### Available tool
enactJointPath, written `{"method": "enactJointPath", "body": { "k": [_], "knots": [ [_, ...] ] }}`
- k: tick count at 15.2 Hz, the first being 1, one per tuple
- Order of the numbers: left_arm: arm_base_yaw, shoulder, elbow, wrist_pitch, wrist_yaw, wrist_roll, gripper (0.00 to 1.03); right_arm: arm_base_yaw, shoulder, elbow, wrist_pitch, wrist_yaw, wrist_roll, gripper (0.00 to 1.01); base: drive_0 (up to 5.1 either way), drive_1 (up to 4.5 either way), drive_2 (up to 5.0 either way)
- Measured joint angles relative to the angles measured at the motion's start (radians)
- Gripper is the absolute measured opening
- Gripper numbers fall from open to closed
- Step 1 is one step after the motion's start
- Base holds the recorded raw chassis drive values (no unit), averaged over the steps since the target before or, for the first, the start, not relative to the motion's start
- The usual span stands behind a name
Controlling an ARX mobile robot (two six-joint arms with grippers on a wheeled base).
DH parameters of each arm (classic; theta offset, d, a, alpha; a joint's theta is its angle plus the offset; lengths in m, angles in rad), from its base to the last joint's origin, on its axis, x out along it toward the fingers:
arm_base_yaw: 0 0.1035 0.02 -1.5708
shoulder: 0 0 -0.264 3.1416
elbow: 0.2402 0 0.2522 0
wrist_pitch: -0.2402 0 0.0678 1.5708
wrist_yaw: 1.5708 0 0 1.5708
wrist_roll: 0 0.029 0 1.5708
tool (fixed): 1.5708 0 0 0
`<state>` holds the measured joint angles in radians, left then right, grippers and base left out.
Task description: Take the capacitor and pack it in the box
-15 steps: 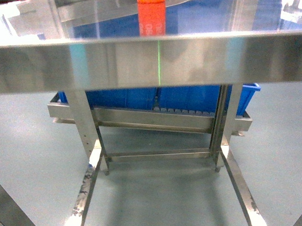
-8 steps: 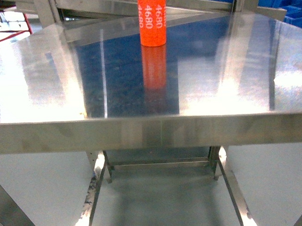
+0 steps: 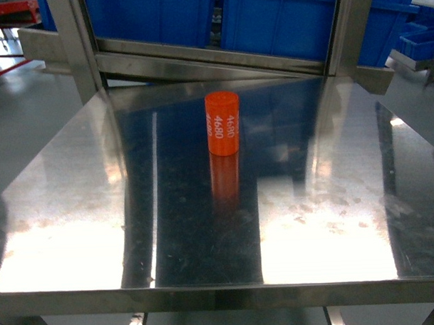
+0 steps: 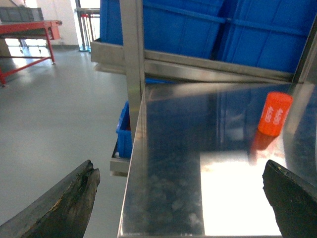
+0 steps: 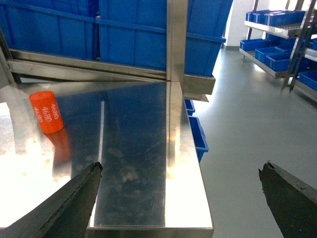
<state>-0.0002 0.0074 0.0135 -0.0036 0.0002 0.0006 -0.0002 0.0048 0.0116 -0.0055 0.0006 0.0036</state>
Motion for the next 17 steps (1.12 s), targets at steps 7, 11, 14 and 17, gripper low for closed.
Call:
{"method": "enactJointPath", "body": {
  "k": [7, 11, 14, 17],
  "knots": [
    [0.0, 0.0, 0.0, -0.001, 0.0, 0.0, 0.98, 0.0, 0.0, 0.0, 0.001, 0.0, -0.001, 0.98, 0.1, 0.14, 0.1],
    [0.0, 0.0, 0.0, 0.0, 0.0, 0.0, 0.98, 0.0, 0.0, 0.0, 0.0, 0.0, -0.001, 0.98, 0.0, 0.0, 0.0],
    [0.0, 0.0, 0.0, 0.0, 0.0, 0.0, 0.98, 0.0, 0.0, 0.0, 0.0, 0.0, -0.001, 0.98, 0.0, 0.0, 0.0],
    [-0.093, 0.295, 0.019, 0.305, 0.044, -0.089, 0.98, 0.0, 0.0, 0.0, 0.0, 0.0, -0.001, 0.98, 0.0, 0.0, 0.0]
  ]
}}
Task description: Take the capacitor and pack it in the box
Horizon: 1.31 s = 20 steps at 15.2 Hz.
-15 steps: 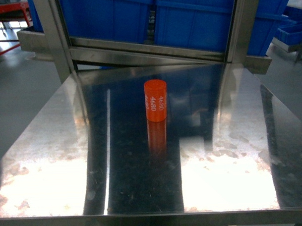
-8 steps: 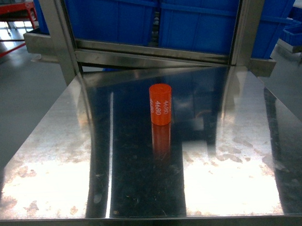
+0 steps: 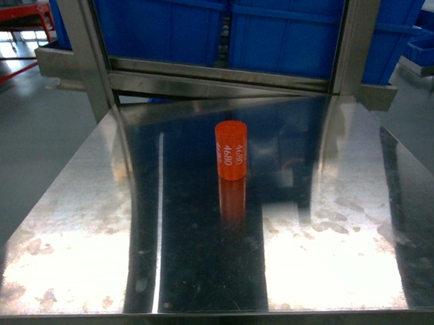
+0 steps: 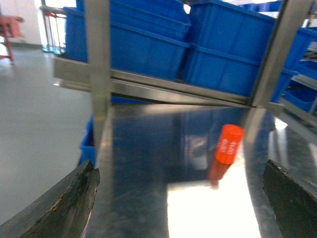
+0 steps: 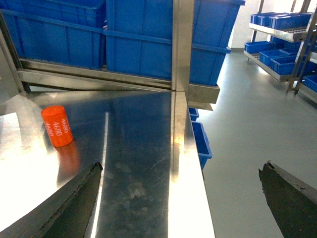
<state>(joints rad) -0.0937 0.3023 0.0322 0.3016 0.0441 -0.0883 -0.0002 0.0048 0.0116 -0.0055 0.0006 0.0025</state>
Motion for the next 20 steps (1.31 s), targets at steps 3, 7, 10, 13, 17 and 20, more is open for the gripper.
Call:
{"method": "enactJointPath", "body": {
  "k": [3, 7, 10, 13, 17, 20],
  "knots": [
    [-0.179, 0.828, 0.269, 0.648, -0.2, -0.063, 0.98, 0.0, 0.0, 0.0, 0.001, 0.0, 0.0, 0.98, 0.0, 0.0, 0.0],
    [-0.319, 1.49, 0.725, 0.678, -0.299, -0.082, 0.98, 0.0, 0.0, 0.0, 0.0, 0.0, 0.0, 0.98, 0.0, 0.0, 0.0],
    [-0.349, 1.677, 0.962, 0.625, -0.253, -0.093, 0.98, 0.0, 0.0, 0.0, 0.0, 0.0, 0.0, 0.98, 0.0, 0.0, 0.0],
    [-0.35, 1.786, 1.059, 0.581, -0.216, -0.09, 0.98, 0.0, 0.0, 0.0, 0.0, 0.0, 0.0, 0.98, 0.0, 0.0, 0.0],
    [-0.349, 1.831, 1.093, 0.576, -0.201, -0.081, 0.98, 0.0, 0.0, 0.0, 0.0, 0.0, 0.0, 0.98, 0.0, 0.0, 0.0],
    [-0.346, 1.875, 1.138, 0.554, -0.194, -0.077, 0.98, 0.0, 0.0, 0.0, 0.0, 0.0, 0.0, 0.98, 0.0, 0.0, 0.0]
  ]
}}
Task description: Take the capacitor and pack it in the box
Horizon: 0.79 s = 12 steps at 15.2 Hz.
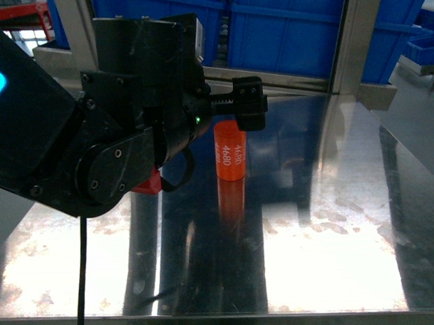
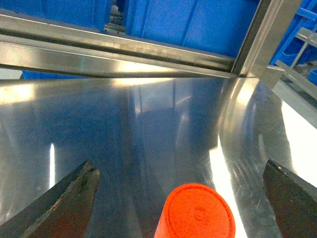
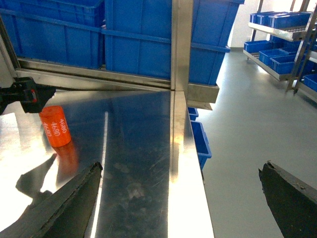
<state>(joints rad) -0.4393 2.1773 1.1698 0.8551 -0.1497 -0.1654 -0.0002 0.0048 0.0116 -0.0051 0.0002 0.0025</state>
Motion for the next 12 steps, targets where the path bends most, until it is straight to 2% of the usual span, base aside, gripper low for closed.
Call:
{"method": "enactJointPath", "body": {
  "k": [3, 5, 6, 7, 8, 12],
  "knots": [
    [0.007, 0.053, 0.066, -0.033, 0.029, 0.001, 0.98, 0.0, 0.0, 0.0, 0.0, 0.0, 0.0, 0.98, 0.0, 0.0, 0.0],
    [0.016, 0.209, 0.194, -0.111, 0.117, 0.008, 0.98, 0.0, 0.0, 0.0, 0.0, 0.0, 0.0, 0.98, 0.0, 0.0, 0.0],
    [0.016, 0.276, 0.262, -0.14, 0.124, 0.009, 0.98, 0.0, 0.0, 0.0, 0.0, 0.0, 0.0, 0.98, 0.0, 0.0, 0.0],
    [0.011, 0.288, 0.276, -0.188, 0.13, 0.016, 0.69, 0.0, 0.0, 0.0, 0.0, 0.0, 0.0, 0.98, 0.0, 0.0, 0.0],
    [0.005, 0.28, 0.258, -0.159, 0.133, 0.013, 0.43, 0.0, 0.0, 0.0, 0.0, 0.0, 0.0, 0.98, 0.0, 0.0, 0.0],
    [0.026, 0.127, 0.097, -0.026, 0.128, 0.014, 0.43, 0.0, 0.0, 0.0, 0.0, 0.0, 0.0, 0.98, 0.0, 0.0, 0.0]
  ]
}}
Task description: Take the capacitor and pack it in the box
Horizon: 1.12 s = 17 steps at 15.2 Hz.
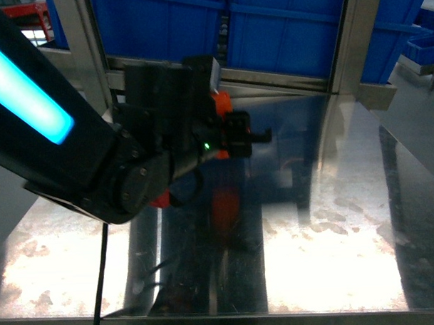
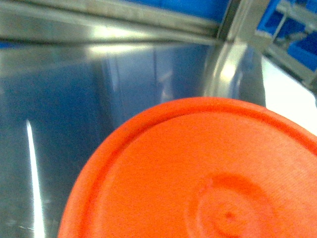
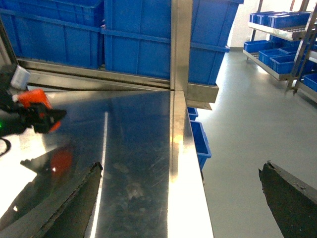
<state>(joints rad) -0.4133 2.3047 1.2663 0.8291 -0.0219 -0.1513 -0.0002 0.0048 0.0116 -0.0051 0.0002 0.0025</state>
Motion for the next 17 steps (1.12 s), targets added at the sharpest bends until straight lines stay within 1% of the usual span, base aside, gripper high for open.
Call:
{"method": "enactJointPath", "body": {
  "k": [1, 3, 5, 6, 7, 9, 10, 12, 15, 16, 17],
  "knots": [
    [0.015, -0.056, -0.04, 0.027, -0.004, 0.002, 0.43, 0.0, 0.0, 0.0, 0.0, 0.0, 0.0, 0.98, 0.0, 0.0, 0.0],
    [0.066, -0.196, -0.136, 0.109, -0.002, 0.002, 0.43, 0.0, 0.0, 0.0, 0.0, 0.0, 0.0, 0.98, 0.0, 0.0, 0.0],
    [0.136, -0.355, -0.269, 0.227, -0.01, 0.035, 0.43, 0.0, 0.0, 0.0, 0.0, 0.0, 0.0, 0.98, 0.0, 0.0, 0.0],
    [0.167, -0.422, -0.34, 0.283, -0.003, 0.053, 0.43, 0.0, 0.0, 0.0, 0.0, 0.0, 0.0, 0.98, 0.0, 0.0, 0.0],
    [0.19, -0.491, -0.419, 0.322, 0.019, 0.066, 0.43, 0.0, 0.0, 0.0, 0.0, 0.0, 0.0, 0.98, 0.0, 0.0, 0.0],
    [0.21, -0.604, -0.531, 0.318, 0.063, 0.08, 0.43, 0.0, 0.0, 0.0, 0.0, 0.0, 0.0, 0.98, 0.0, 0.0, 0.0],
    [0.226, -0.686, -0.589, 0.292, 0.096, 0.077, 0.43, 0.0, 0.0, 0.0, 0.0, 0.0, 0.0, 0.98, 0.0, 0.0, 0.0],
    [0.257, -0.805, -0.652, 0.273, 0.166, 0.049, 0.43, 0.0, 0.0, 0.0, 0.0, 0.0, 0.0, 0.98, 0.0, 0.0, 0.0],
    [0.267, -0.835, -0.658, 0.276, 0.173, 0.027, 0.43, 0.0, 0.0, 0.0, 0.001, 0.0, 0.0, 0.98, 0.0, 0.0, 0.0],
    [0.243, -0.858, -0.65, 0.1, 0.066, 0.05, 0.43, 0.0, 0.0, 0.0, 0.0, 0.0, 0.0, 0.98, 0.0, 0.0, 0.0],
    [0.245, -0.929, -0.703, -0.009, -0.058, 0.096, 0.43, 0.0, 0.0, 0.0, -0.001, 0.0, 0.0, 0.98, 0.0, 0.0, 0.0]
  ]
}}
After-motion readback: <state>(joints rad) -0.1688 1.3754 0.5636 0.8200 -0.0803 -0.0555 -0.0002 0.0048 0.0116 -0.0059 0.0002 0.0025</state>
